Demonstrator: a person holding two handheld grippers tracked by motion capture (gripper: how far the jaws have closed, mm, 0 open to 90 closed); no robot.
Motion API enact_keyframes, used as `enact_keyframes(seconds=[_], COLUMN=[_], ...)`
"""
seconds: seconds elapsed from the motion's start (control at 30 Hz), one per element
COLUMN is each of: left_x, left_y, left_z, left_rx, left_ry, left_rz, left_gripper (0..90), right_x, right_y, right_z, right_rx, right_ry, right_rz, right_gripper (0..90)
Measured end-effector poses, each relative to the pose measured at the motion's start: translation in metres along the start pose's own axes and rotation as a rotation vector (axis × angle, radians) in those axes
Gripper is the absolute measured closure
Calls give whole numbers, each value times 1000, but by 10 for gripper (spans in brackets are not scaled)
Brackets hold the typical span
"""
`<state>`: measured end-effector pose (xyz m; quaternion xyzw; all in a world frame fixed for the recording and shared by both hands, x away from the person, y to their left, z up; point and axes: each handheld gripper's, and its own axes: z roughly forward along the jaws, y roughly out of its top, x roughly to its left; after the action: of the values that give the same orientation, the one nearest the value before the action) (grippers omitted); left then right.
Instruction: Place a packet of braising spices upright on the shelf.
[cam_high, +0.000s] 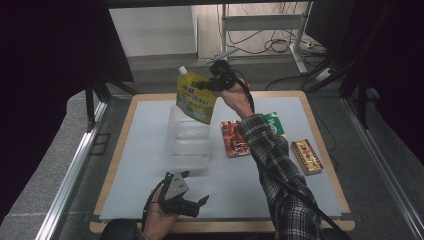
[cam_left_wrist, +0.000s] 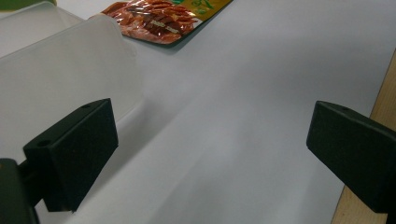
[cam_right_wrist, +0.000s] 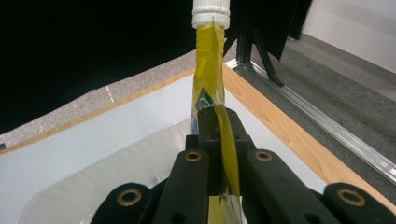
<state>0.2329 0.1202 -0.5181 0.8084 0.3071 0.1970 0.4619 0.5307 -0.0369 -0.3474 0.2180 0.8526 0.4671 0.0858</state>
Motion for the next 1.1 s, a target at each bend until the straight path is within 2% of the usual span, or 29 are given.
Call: enact_keyframes(seconds=[0.2, 0.53, 0.73, 0.83, 0.9, 1.03, 1.1], left_x=[0, -1, -1, -1, -2, -1, -1], left_y=[0, 0, 0, 0, 0, 0, 0], left_z=[0, 1, 1, 1, 1, 1, 1], left_rx=[4, 6, 4, 7, 7, 5, 3], left_ry=[-1, -1, -3, -3, -2, -1, -1], left_rz=[2, 3, 2, 6, 7, 3, 1], left_gripper=[17, 17, 17, 17, 17, 17, 17], right_x=[2, 0, 0, -1, -3, -1, 1], right_y=[-1, -15, -21, -26, -29, -27, -25], right_z=[11, 34, 46, 52, 54, 52, 51], right_rx=[31, 61, 31, 49, 28, 38, 35], right_ry=[-4, 7, 25, 13, 17, 11, -5], right_rz=[-15, 6, 41, 59, 86, 68, 52], right_gripper=[887, 884, 885, 889, 888, 874, 803])
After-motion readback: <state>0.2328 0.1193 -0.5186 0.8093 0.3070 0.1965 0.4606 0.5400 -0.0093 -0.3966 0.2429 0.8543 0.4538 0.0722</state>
